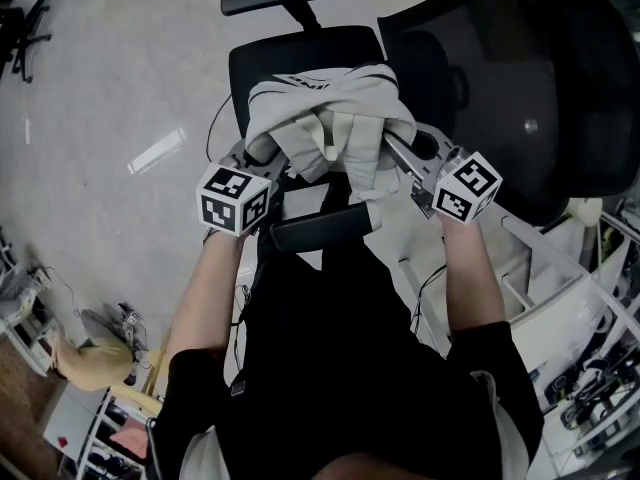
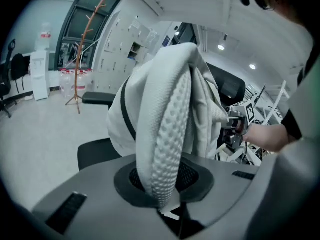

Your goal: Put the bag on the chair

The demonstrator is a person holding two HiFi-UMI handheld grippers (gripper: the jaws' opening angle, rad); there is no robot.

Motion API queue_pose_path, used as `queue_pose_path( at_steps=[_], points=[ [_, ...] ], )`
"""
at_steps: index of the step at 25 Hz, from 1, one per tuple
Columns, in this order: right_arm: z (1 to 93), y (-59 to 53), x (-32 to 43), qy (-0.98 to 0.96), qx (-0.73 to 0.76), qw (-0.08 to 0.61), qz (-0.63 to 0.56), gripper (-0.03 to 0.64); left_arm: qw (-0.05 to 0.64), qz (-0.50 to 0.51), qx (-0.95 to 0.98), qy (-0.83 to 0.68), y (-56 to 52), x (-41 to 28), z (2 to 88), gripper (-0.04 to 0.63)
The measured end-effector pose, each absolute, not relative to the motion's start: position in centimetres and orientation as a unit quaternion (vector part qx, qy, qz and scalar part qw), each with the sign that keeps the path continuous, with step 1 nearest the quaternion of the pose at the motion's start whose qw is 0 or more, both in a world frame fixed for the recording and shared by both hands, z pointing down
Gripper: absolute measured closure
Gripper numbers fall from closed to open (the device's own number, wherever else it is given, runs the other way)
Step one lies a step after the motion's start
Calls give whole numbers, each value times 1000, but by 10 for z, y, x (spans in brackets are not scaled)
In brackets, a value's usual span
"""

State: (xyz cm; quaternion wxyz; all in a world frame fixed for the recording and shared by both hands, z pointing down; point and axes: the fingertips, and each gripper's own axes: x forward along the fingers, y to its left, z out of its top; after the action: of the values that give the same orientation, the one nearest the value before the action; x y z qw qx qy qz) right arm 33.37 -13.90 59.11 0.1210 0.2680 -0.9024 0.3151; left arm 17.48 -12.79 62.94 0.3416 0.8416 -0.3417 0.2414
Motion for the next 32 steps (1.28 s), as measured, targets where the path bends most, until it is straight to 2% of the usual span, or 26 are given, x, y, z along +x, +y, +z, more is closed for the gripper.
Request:
queue_pose_path(
  at_steps=[2,5,12,17,20,26,32],
  points=[
    [607,-126,347,-890,285,145,326,538,346,240,847,-324,-117,185,638,531],
    [610,-107,368,-881,294,121,349,535,323,245,864,-299,-109,202,632,531],
    [606,-69,368,-868,309,95,377,535,326,251,866,-282,-81,203,627,529],
    [617,-38,377,-855,327,130,380,523,274,283,881,-261,-50,210,635,520],
    [627,-23,386,-846,337,148,385,511,267,289,886,-244,-36,216,642,506],
    [636,-14,407,-816,395,143,397,470,217,300,897,-243,-35,224,650,479],
    [641,-2,414,-801,424,159,391,442,213,340,886,-230,-25,213,646,447]
  ],
)
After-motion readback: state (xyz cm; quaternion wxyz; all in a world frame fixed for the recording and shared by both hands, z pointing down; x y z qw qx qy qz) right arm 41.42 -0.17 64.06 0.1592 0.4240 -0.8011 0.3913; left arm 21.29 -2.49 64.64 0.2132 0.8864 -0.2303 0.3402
